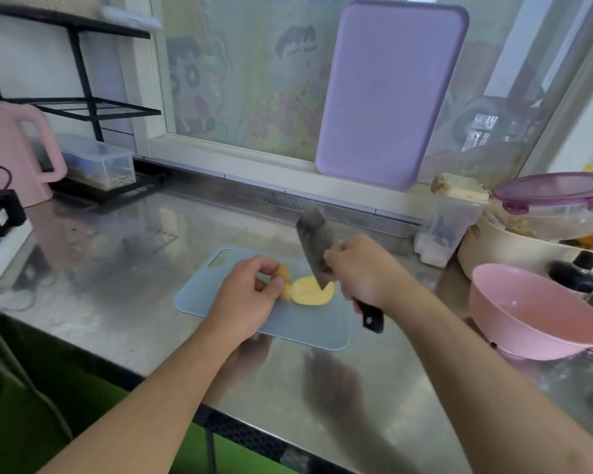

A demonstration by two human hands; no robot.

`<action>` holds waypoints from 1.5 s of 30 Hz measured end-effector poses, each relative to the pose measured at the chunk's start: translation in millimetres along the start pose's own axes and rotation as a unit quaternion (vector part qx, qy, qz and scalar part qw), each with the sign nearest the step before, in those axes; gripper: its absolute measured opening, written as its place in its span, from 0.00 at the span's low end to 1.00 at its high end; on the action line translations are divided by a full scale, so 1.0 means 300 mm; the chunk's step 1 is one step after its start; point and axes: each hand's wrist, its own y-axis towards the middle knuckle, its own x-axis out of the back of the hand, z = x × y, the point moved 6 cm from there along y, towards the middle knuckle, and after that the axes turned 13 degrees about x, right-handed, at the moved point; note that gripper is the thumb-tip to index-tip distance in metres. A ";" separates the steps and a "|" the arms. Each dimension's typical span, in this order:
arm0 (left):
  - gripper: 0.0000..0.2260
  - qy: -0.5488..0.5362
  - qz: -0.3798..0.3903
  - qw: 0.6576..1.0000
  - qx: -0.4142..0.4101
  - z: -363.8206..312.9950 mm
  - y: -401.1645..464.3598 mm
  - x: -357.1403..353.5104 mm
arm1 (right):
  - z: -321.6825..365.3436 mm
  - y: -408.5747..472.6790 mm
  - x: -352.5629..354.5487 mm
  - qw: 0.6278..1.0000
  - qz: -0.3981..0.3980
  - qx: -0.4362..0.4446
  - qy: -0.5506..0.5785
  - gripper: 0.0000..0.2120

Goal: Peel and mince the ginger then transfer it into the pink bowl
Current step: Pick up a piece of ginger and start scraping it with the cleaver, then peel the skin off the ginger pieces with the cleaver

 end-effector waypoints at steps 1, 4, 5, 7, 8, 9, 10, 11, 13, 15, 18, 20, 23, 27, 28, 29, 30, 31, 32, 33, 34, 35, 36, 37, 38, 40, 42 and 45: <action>0.08 0.005 0.000 1.000 -0.002 -0.001 -0.001 0.000 | -0.023 0.007 0.027 1.000 -0.010 0.000 0.023 0.14; 0.08 0.010 0.008 1.000 -0.008 -0.010 -0.006 -0.005 | -0.091 0.016 0.087 0.993 -0.072 0.009 0.089 0.11; 0.08 0.016 0.010 1.000 -0.011 -0.012 -0.008 -0.007 | -0.120 0.017 0.089 0.991 -0.093 0.007 0.091 0.10; 0.09 0.026 0.018 0.999 -0.020 -0.018 -0.012 -0.013 | -0.179 0.014 0.061 0.989 -0.127 -0.007 0.080 0.08; 0.10 0.033 0.023 0.999 -0.024 -0.022 -0.016 -0.017 | -0.201 0.012 0.039 0.987 -0.137 -0.013 0.081 0.07; 0.12 0.042 0.028 0.998 -0.028 -0.022 -0.017 -0.021 | -0.217 0.012 0.015 0.986 -0.141 -0.016 0.083 0.07; 0.15 0.048 0.032 0.998 -0.030 -0.023 -0.020 -0.023 | -0.229 0.015 -0.006 0.986 -0.142 -0.019 0.087 0.07; 0.17 0.050 0.035 0.998 -0.031 -0.021 -0.019 -0.025 | -0.235 0.020 -0.020 0.985 -0.143 -0.020 0.094 0.10; 0.19 0.042 0.038 0.998 -0.026 -0.015 -0.019 -0.025 | -0.236 0.025 -0.037 0.985 -0.142 -0.019 0.098 0.11; 0.22 0.028 0.034 0.999 -0.014 -0.011 -0.019 -0.020 | -0.230 0.022 -0.044 0.987 -0.133 -0.014 0.091 0.10; 0.25 0.015 0.021 1.000 0.002 -0.004 -0.016 -0.015 | -0.229 0.010 -0.055 0.989 -0.116 -0.010 0.088 0.12; 0.25 0.010 -0.006 1.000 -0.005 -0.009 -0.019 -0.005 | -0.225 -0.002 -0.061 0.988 -0.105 -0.003 0.113 0.11; 0.23 0.042 -0.091 0.995 -0.012 -0.037 -0.018 0.046 | -0.223 -0.012 -0.066 0.983 -0.093 -0.005 0.157 0.09; 0.17 0.234 -0.094 0.964 0.083 -0.054 0.039 0.101 | -0.209 -0.016 -0.073 0.977 -0.079 -0.004 0.198 0.13; 0.14 0.278 -0.073 0.951 0.112 -0.056 0.050 0.105 | -0.204 -0.016 -0.076 0.976 -0.076 -0.001 0.203 0.13; 0.13 0.315 -0.057 0.939 0.128 -0.057 0.060 0.103 | -0.200 -0.017 -0.078 0.976 -0.073 0.003 0.207 0.13; 0.15 0.346 -0.052 0.929 0.123 -0.064 0.065 0.098 | -0.198 -0.017 -0.081 0.975 -0.071 0.005 0.212 0.12; 0.18 0.367 -0.060 0.924 0.094 -0.077 0.068 0.089 | -0.196 -0.018 -0.082 0.974 -0.071 0.005 0.215 0.12; 0.19 0.370 -0.078 0.924 0.049 -0.102 0.060 0.078 | -0.197 -0.018 -0.083 0.974 -0.072 0.003 0.217 0.11; 0.18 0.347 -0.083 0.934 -0.002 -0.126 0.045 0.059 | -0.201 -0.017 -0.084 0.973 -0.074 0.000 0.219 0.11; 0.17 0.312 -0.062 0.947 -0.038 -0.146 0.024 0.035 | -0.206 -0.014 -0.084 0.972 -0.078 -0.006 0.221 0.11; 0.18 0.279 -0.020 0.958 -0.063 -0.157 0.006 0.002 | -0.214 -0.013 -0.082 0.971 -0.084 -0.014 0.222 0.11; 0.20 0.269 0.027 0.960 -0.067 -0.161 -0.014 -0.037 | -0.221 -0.012 -0.078 0.971 -0.092 -0.022 0.220 0.10; 0.23 0.286 0.066 0.954 -0.063 -0.161 -0.032 -0.076 | -0.227 -0.011 -0.072 0.971 -0.101 -0.029 0.216 0.10; 0.24 0.320 0.086 0.942 -0.059 -0.159 -0.043 -0.108 | -0.231 -0.013 -0.065 0.971 -0.110 -0.031 0.211 0.09; 0.21 0.365 0.064 0.927 -0.065 -0.159 -0.043 -0.140 | -0.236 -0.017 -0.054 0.971 -0.122 -0.030 0.205 0.09; 0.16 0.365 0.013 0.928 -0.068 -0.168 -0.039 -0.140 | -0.240 -0.023 -0.048 0.970 -0.125 -0.033 0.204 0.09; 0.14 0.317 -0.048 0.946 -0.042 -0.161 -0.030 -0.123 | -0.248 -0.022 -0.046 0.971 -0.126 -0.037 0.197 0.09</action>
